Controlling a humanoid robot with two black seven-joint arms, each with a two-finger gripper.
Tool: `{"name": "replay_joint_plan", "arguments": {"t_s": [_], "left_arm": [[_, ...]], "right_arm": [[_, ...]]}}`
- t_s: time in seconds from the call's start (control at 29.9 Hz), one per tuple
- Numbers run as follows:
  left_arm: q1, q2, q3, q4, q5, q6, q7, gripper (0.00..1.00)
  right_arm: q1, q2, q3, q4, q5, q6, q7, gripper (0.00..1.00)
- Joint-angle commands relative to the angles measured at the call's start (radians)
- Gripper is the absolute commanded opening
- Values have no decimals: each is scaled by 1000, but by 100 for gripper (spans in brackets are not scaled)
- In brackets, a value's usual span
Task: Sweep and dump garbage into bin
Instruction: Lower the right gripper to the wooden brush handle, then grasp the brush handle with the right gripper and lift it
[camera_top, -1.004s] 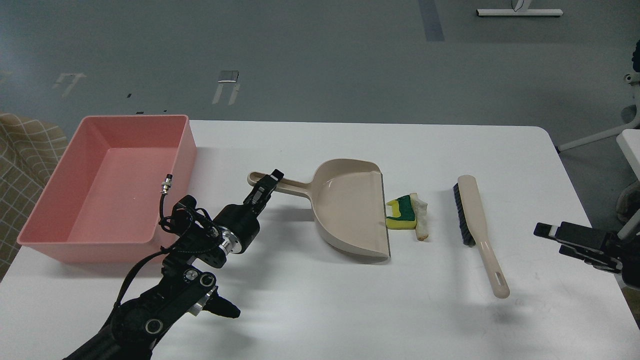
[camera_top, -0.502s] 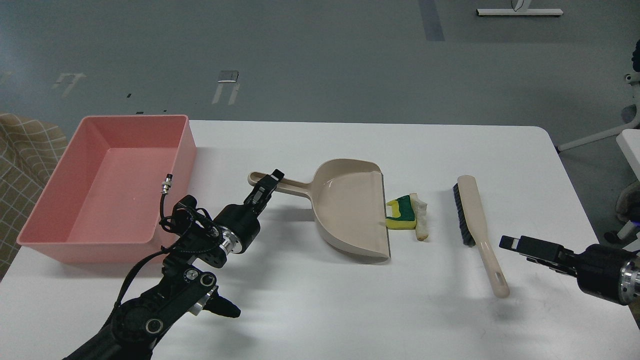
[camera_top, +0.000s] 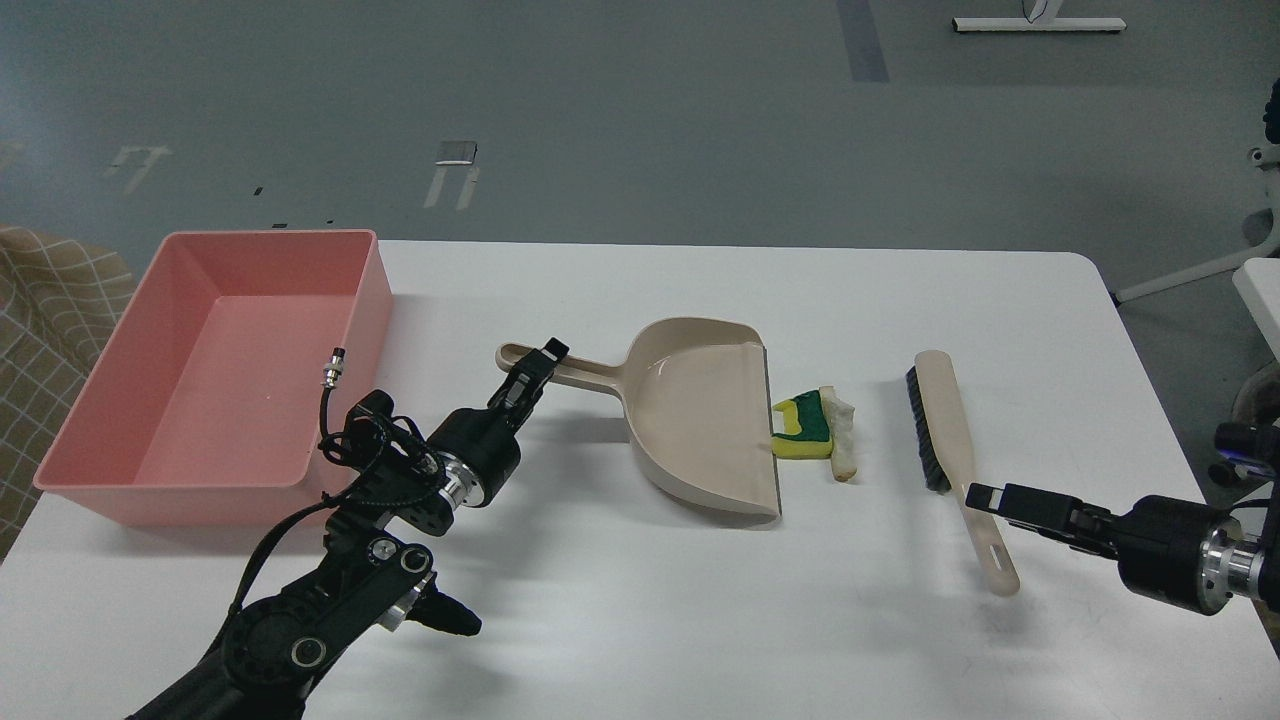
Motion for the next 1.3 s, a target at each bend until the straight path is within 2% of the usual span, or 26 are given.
{"name": "replay_joint_plan", "arguments": {"t_s": [0.0, 0.3, 0.47, 0.6, 0.67, 0.84, 0.97, 1.0, 1.07, 1.14, 1.17, 1.27], "left_arm": [[-2, 2, 0, 1, 0, 0, 0, 0], [-2, 2, 0, 1, 0, 1, 0, 0], [-2, 0, 0, 0, 2, 0, 0, 0], [-2, 0, 0, 0, 2, 0, 0, 0], [-2, 2, 0, 0, 2, 0, 2, 0], [-2, 2, 0, 0, 2, 1, 0, 0], [0, 0, 0, 0, 2, 0, 0, 0], [0, 0, 0, 0, 2, 0, 0, 0], [0, 0, 0, 0, 2, 0, 0, 0], [0, 0, 0, 0, 2, 0, 0, 0], [0, 0, 0, 0, 2, 1, 0, 0], [0, 0, 0, 0, 2, 1, 0, 0]], "right_arm": [[-6, 8, -1, -1, 0, 2, -8, 74], [-23, 8, -1, -3, -2, 2, -11, 73], [-23, 8, -1, -1, -2, 2, -23, 57], [-20, 8, 1, 1, -2, 0, -37, 51], [-20, 8, 2, 2, -2, 2, -46, 45], [-17, 8, 2, 13, -2, 0, -55, 38], [-12, 11, 4, 28, -2, 0, -88, 34], [-12, 12, 4, 30, 0, 0, -88, 32], [-12, 18, 2, 30, 0, 2, -89, 21], [-12, 20, 2, 31, 0, 3, -89, 5], [-11, 18, 2, 36, 1, 8, -89, 0], [-9, 14, 4, 47, 1, 11, -89, 0]]}}
